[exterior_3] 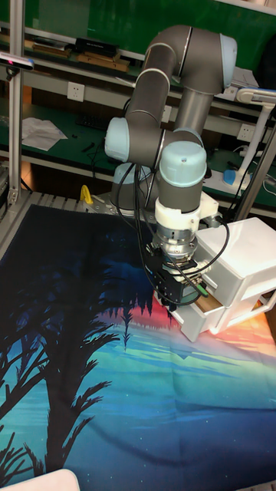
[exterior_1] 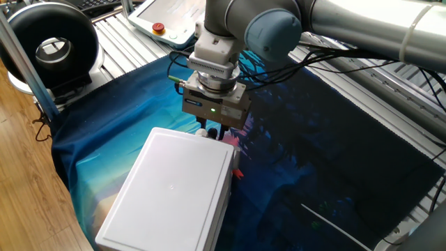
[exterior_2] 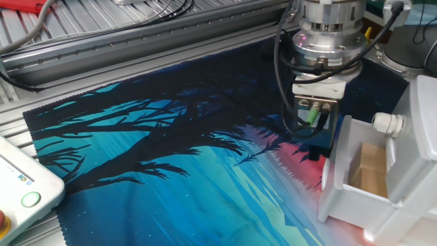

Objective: Grasp the handle and close the drawer

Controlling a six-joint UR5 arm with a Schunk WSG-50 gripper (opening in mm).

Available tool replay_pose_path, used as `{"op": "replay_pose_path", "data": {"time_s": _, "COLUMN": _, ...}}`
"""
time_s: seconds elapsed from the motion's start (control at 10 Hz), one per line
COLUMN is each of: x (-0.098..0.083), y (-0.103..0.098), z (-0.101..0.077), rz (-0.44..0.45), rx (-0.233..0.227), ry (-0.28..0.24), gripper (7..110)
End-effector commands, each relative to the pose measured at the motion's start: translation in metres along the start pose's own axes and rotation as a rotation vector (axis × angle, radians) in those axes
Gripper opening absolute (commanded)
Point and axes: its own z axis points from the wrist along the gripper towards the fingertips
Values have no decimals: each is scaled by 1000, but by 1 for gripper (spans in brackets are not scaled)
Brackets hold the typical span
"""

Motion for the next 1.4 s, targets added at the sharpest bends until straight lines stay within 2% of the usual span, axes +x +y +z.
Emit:
{"op": "replay_pose_path", "data": {"time_s": 0.0, "x": 6, "y": -1, "z": -5, "rz": -26, "rx": 5, "ry": 16, "gripper": 44}}
{"op": "replay_pose_path", "data": {"time_s": 0.1, "x": 11, "y": 0, "z": -6, "rz": -28, "rx": 3, "ry": 36, "gripper": 66}}
{"op": "replay_pose_path", "data": {"time_s": 0.4, "x": 17, "y": 2, "z": -25, "rz": -43, "rx": 7, "ry": 54, "gripper": 66}}
{"op": "replay_pose_path", "data": {"time_s": 0.5, "x": 19, "y": 4, "z": -32, "rz": -24, "rx": -4, "ry": 64, "gripper": 66}}
{"op": "replay_pose_path", "data": {"time_s": 0.6, "x": 17, "y": 3, "z": -36, "rz": 2, "rx": 3, "ry": 66, "gripper": 66}}
{"op": "replay_pose_path", "data": {"time_s": 0.8, "x": 10, "y": 1, "z": -37, "rz": 58, "rx": 11, "ry": 43, "gripper": 66}}
{"op": "replay_pose_path", "data": {"time_s": 1.0, "x": 0, "y": 6, "z": -31, "rz": 127, "rx": -14, "ry": -7, "gripper": 66}}
{"op": "replay_pose_path", "data": {"time_s": 1.2, "x": 16, "y": 14, "z": -30, "rz": 121, "rx": -41, "ry": 55, "gripper": 66}}
{"op": "replay_pose_path", "data": {"time_s": 1.3, "x": 17, "y": 13, "z": -28, "rz": 116, "rx": -32, "ry": 55, "gripper": 66}}
